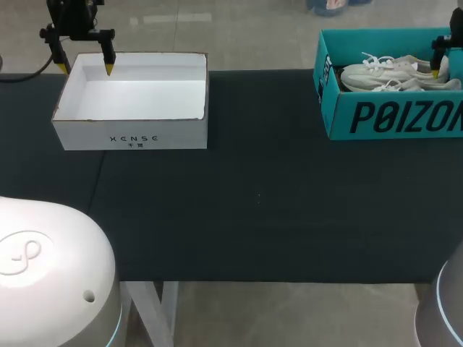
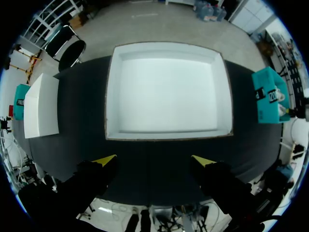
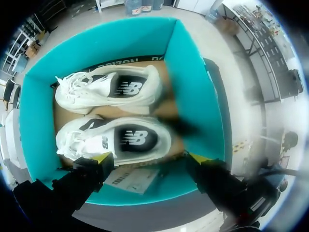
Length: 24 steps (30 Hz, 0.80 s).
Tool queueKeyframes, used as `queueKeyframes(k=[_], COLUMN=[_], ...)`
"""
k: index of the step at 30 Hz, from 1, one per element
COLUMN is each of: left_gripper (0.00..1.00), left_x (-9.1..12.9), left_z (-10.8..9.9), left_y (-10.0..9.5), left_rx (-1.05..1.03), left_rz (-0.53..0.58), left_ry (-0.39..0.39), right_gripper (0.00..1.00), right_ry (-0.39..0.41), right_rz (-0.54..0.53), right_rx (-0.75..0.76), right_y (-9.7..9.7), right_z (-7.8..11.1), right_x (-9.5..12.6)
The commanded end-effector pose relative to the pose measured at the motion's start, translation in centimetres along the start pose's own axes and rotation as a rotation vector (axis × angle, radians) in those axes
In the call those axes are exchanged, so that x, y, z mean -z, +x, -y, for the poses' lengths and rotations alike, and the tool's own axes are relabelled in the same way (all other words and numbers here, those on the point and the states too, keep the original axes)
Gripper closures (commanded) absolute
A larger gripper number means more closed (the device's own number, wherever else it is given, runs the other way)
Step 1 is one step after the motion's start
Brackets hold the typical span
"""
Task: Take the shoe out of the shoebox, open the shoe tongue, remove and reinsert the insole, then place the shoe into the shoebox
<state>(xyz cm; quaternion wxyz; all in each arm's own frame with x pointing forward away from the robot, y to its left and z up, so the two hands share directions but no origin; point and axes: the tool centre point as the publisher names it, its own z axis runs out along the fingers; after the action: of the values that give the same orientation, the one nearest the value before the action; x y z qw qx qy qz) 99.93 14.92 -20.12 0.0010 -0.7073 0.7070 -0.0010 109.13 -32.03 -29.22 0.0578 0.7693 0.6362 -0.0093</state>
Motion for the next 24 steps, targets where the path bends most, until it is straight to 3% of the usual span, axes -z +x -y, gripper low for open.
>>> queueKeyframes(k=[1,8,18,19,22,24], left_gripper=[0.0,0.0,0.0,0.0,0.0,0.0], left_x=[0.1,0.1,0.1,0.1,0.1,0.1], left_z=[0.0,0.0,0.0,0.0,0.0,0.0], left_y=[0.0,0.0,0.0,0.0,0.0,0.0], left_rx=[0.0,0.0,0.0,0.0,0.0,0.0], left_rz=[0.0,0.0,0.0,0.0,0.0,0.0], left_ry=[-0.001,-0.001,-0.001,-0.001,-0.001,-0.001], right_gripper=[0.0,0.0,0.02,0.06,0.51,0.63], right_ry=[0.004,0.007,0.008,0.008,0.012,0.014], right_rz=[0.017,0.013,0.024,0.028,0.06,0.082], right_rx=[-0.003,-0.012,-0.013,-0.014,-0.025,-0.033], right_y=[-0.6,-1.3,-1.1,-1.1,-1.1,-1.3], right_z=[-1.4,-1.9,-1.0,-1.0,-0.8,-0.7], right_x=[-2.0,-4.7,-7.2,-7.3,-7.7,-7.9])
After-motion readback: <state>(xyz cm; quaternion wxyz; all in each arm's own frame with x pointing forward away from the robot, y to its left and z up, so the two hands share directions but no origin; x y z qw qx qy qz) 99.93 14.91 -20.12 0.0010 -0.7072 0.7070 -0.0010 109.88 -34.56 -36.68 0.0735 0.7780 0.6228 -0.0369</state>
